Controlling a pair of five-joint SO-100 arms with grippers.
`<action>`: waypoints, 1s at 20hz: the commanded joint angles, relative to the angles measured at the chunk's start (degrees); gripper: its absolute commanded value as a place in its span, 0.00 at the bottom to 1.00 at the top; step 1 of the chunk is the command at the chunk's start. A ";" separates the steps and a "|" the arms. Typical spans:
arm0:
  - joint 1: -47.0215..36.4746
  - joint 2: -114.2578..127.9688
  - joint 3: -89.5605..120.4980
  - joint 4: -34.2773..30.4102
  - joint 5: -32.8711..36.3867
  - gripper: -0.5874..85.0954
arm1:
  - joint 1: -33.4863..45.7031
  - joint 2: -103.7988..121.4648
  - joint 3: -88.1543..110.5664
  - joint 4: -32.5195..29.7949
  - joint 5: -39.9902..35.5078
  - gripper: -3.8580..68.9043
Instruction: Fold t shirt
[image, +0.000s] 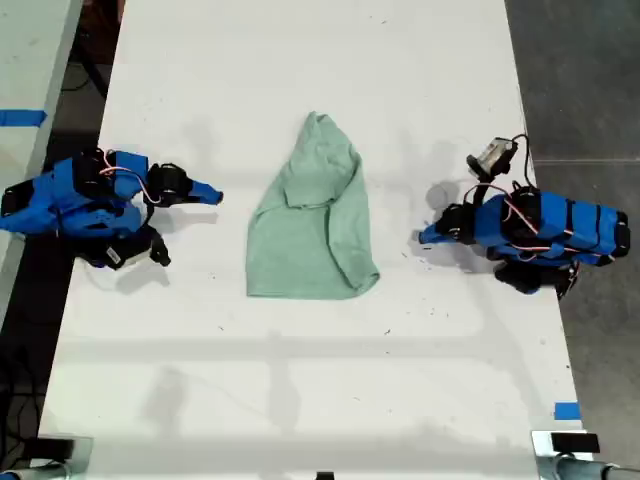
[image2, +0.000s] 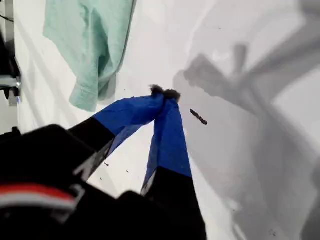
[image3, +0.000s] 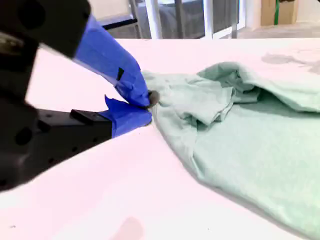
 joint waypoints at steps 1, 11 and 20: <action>4.13 -45.09 -25.84 3.43 -0.18 0.01 | 0.70 0.97 3.25 0.26 0.44 0.03; 17.23 -99.40 -60.82 13.45 -13.80 0.28 | 0.26 0.97 3.25 0.35 0.44 0.03; 15.03 -111.45 -68.64 14.85 -17.49 0.01 | 0.26 0.97 3.25 0.35 0.35 0.03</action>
